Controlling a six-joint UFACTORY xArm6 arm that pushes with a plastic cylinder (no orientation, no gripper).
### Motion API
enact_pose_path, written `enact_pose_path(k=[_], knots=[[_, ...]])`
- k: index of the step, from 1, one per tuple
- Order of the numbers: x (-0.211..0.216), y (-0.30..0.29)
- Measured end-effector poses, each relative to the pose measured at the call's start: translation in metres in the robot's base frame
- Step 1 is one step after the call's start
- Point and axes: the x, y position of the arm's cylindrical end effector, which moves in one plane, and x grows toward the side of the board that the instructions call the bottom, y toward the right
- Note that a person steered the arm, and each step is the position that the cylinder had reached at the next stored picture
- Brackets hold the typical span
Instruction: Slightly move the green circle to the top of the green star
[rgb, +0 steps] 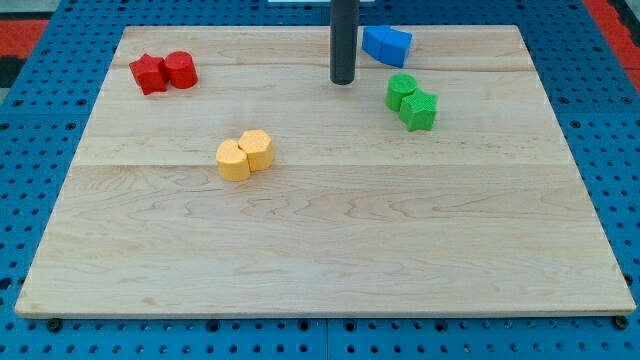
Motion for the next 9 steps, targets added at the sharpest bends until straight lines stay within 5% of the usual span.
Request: enact_pose_path(k=[9], knots=[[0.027, 0.035]])
